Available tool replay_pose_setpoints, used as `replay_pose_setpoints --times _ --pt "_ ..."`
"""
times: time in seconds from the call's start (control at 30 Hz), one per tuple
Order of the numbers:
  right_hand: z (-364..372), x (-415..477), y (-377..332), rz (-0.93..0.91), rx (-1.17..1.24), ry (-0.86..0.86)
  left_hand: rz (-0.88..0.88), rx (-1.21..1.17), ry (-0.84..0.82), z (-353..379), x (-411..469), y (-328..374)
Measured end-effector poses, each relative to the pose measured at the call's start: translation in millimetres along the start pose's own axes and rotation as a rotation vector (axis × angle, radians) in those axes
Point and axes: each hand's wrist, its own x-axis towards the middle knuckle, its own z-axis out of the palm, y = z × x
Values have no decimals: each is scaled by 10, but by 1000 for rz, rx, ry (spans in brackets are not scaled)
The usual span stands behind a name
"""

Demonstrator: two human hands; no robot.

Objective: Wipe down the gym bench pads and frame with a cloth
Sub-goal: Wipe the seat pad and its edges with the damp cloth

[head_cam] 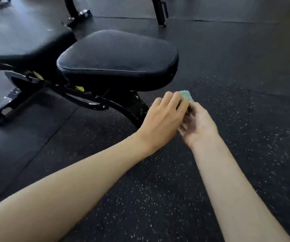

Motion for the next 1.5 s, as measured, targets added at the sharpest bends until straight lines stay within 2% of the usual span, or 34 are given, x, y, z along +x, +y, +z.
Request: replay_pose_setpoints --times 0.2,0.5,0.73,0.9,1.13,1.27,1.37,1.5 --pt "554 -672 -330 108 -221 125 -97 -47 -21 -719 69 -227" --pt "1465 -1380 -476 286 -329 206 -183 -143 -271 -1722 23 -792" --pt "2132 -1441 -541 380 -374 203 -208 -146 -420 -2137 128 -1406" --pt "2396 -1231 -764 399 -417 196 -254 -181 -484 -2104 386 -1661" --pt "2260 -573 -1416 379 -597 282 -363 -269 -580 -1660 1156 -1504" --pt "2062 -103 -1770 398 -724 239 -538 -282 -626 -1281 1658 -1371" --pt "1935 192 -2054 463 -791 240 -732 -276 -623 -1005 1990 -1369" --pt "2092 585 -2382 505 -847 192 -967 -287 -615 -799 2307 -1497"
